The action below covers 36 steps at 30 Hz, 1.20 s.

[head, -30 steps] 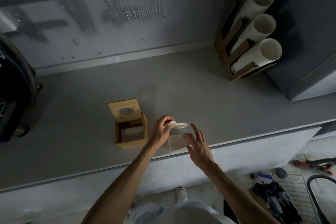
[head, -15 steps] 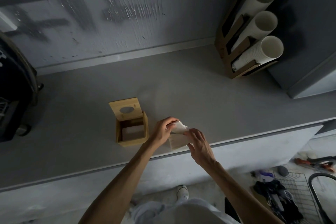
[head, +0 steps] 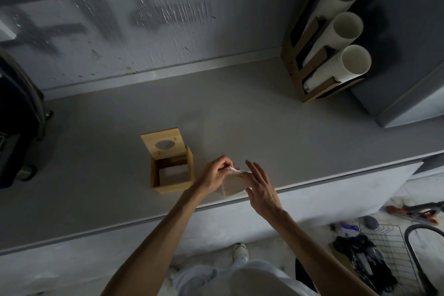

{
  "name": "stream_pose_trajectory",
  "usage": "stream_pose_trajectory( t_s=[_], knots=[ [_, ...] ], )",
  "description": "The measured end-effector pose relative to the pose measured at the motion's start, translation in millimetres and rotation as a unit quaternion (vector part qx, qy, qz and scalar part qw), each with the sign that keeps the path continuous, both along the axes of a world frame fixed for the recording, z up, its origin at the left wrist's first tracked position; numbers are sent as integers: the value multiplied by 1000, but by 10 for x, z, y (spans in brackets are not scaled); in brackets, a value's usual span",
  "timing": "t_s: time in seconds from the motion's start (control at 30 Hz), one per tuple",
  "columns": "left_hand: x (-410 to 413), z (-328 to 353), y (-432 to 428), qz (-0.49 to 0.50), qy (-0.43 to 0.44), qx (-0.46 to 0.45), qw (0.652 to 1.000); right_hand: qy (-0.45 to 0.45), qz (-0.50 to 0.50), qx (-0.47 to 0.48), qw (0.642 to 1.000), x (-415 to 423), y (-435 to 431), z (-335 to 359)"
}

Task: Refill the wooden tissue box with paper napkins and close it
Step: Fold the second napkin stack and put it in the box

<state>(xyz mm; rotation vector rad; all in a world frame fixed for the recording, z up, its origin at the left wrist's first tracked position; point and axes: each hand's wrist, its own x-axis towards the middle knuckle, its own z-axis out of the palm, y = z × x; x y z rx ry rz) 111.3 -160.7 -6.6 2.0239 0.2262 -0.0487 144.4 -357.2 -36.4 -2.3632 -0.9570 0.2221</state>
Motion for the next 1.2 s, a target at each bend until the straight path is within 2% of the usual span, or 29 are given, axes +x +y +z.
stream_pose_trajectory(
  t_s=[0.1,0.27,0.47,0.63,0.77,0.93,1.1,1.2],
  knots=[
    [5,-40,-3,9,8,-21,1000,-3,11,5,1000,17,-17,27],
    [-58,-202,106,22,48,51,997,1,5,30,1000,-6,-29,62],
    [-133,-275,124,56,89,58,993,28,-26,40,998,-42,-14,26],
    [-208,-171,104,21,50,46,998,19,1,25,999,15,-11,3],
    [-140,-36,61,-13,-21,112,993,5,18,6,1000,60,-14,2],
    [-48,-101,81,6,-28,159,987,8,9,9,1000,70,-11,-18],
    [-115,-127,32,17,70,114,991,25,1,26,999,104,-9,-46],
    [-234,-85,8,13,132,13,991,45,-10,36,998,132,-19,-55]
  ],
)
